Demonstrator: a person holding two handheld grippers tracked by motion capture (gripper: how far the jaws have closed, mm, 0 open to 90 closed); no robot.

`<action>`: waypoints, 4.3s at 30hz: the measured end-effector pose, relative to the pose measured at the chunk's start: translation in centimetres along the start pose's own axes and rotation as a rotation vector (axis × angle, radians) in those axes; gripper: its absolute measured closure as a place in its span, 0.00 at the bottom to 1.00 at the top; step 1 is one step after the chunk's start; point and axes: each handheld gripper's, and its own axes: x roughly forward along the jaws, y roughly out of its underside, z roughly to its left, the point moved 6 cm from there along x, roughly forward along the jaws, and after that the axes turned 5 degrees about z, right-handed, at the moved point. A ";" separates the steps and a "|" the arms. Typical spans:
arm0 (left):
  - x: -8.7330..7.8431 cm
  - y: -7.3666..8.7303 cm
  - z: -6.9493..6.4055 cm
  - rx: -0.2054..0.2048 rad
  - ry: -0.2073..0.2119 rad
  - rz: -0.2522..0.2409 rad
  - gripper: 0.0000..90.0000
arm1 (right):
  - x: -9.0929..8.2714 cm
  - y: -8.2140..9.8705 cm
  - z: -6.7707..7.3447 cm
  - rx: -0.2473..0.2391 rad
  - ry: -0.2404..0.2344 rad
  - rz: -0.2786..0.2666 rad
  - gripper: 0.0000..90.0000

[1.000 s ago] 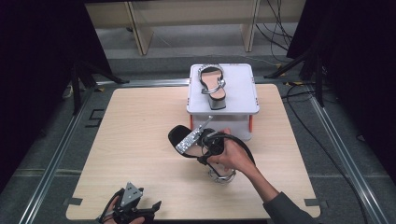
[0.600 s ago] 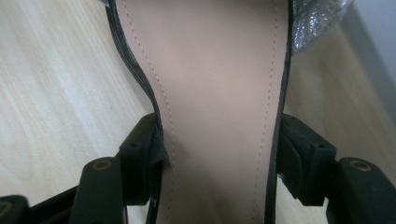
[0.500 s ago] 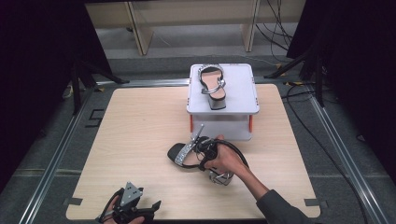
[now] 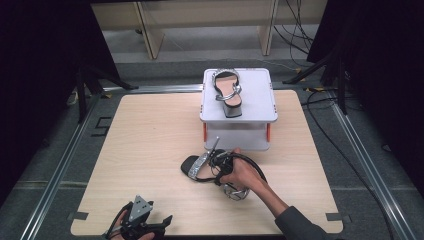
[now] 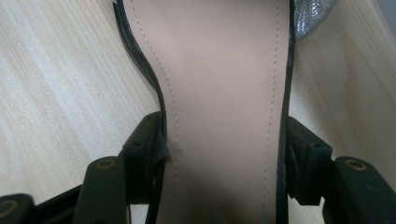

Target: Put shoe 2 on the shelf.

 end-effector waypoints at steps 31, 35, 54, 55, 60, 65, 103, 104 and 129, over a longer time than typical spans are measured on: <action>-0.2 -0.1 0.2 0.000 -0.011 -0.009 0.22 | -20.4 -9.0 -1.1 -0.049 0.019 -0.244 0.47; -0.3 -0.1 0.2 0.003 -0.013 -0.009 0.22 | -22.2 -9.3 -2.9 -0.009 0.049 -0.264 0.47; -0.2 -0.1 0.2 0.013 -0.004 0.000 0.22 | -27.2 -4.7 -17.3 0.450 0.179 -0.267 0.47; -0.2 -0.2 -0.1 -0.007 0.008 -0.017 0.22 | -27.1 -4.4 -17.8 0.469 0.183 -0.261 0.47; -0.2 -0.2 -0.2 -0.013 0.008 -0.020 0.22 | -25.7 -3.3 -20.1 0.597 0.167 -0.220 0.47; -0.2 -0.3 -0.4 -0.008 0.014 -0.026 0.22 | -23.7 -2.7 -21.8 0.655 0.163 -0.195 0.47; -0.4 -0.2 -0.5 0.034 0.007 0.016 0.22 | -18.6 -2.7 -23.1 0.922 0.059 -0.150 0.31; -0.4 -0.2 -0.5 0.033 0.007 0.016 0.22 | -18.7 -2.6 -23.1 0.920 0.068 -0.159 0.31; -0.1 -0.1 -0.6 0.034 0.001 0.018 0.22 | -24.8 2.9 -24.9 0.827 0.136 -0.385 0.35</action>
